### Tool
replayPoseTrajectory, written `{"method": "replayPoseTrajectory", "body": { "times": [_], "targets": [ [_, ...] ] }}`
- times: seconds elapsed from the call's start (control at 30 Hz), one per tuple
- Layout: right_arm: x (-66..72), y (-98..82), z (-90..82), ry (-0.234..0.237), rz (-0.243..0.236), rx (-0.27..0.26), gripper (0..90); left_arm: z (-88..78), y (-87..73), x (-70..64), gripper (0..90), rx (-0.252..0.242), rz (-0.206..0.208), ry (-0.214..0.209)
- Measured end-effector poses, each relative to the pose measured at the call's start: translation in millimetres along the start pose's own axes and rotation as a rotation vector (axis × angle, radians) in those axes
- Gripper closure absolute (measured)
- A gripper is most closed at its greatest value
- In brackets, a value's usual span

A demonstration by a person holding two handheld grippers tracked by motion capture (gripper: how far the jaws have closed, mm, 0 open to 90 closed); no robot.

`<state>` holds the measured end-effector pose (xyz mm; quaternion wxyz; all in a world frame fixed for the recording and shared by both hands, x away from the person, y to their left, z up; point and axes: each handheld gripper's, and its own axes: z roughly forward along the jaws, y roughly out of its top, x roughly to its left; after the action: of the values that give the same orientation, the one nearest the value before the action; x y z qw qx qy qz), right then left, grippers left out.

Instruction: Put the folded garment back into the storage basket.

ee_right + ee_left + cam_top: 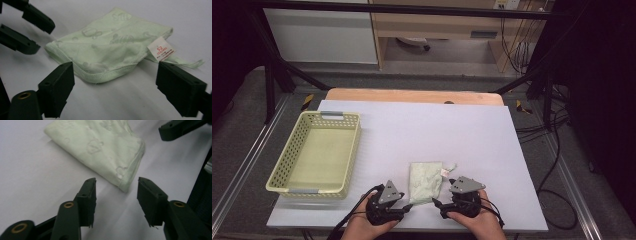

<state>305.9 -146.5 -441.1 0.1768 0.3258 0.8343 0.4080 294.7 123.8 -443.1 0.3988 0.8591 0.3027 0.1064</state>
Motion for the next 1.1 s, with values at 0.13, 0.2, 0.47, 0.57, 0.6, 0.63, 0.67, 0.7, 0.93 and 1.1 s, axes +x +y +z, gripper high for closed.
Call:
{"method": "replayPoseTrajectory", "body": {
  "times": [0.13,0.2,0.47,0.57,0.6,0.63,0.67,0.7,0.93,1.1],
  "targets": [
    [3.1,-0.3,7.1,0.032,-0.030,0.024,29.3,-4.7,0.3,5.7,42.5,-0.049,-0.046,0.032],
    [5.0,0.0,9.8,0.043,-0.042,0.031,32.6,-5.5,0.6,8.6,41.4,-0.064,-0.062,0.051],
    [10.4,3.1,19.5,0.061,-0.065,0.055,36.2,-11.2,0.0,16.0,41.7,-0.103,-0.104,0.076],
    [14.5,4.6,26.4,0.073,-0.081,0.066,38.2,-12.2,-0.2,17.8,41.9,-0.109,-0.114,0.085],
    [15.4,4.8,28.5,0.070,-0.090,0.072,38.4,-12.2,-0.4,18.1,41.8,-0.111,-0.115,0.086],
    [15.4,4.8,28.5,0.070,-0.090,0.072,38.4,-12.2,-0.4,18.2,41.8,-0.111,-0.116,0.087],
    [16.4,5.1,30.4,0.068,-0.096,0.080,38.4,-12.0,-0.3,18.2,41.7,-0.112,-0.117,0.088],
    [17.4,5.4,32.4,0.065,-0.105,0.080,39.2,-11.7,-0.3,18.3,41.4,-0.114,-0.117,0.088],
    [17.6,8.6,37.7,0.100,-0.107,0.076,55.5,-12.5,0.6,20.2,36.2,-0.119,-0.130,0.114],
    [14.0,10.3,39.8,0.082,-0.125,0.070,76.2,-13.7,2.4,21.7,33.8,-0.136,-0.130,0.130]
  ]
}}
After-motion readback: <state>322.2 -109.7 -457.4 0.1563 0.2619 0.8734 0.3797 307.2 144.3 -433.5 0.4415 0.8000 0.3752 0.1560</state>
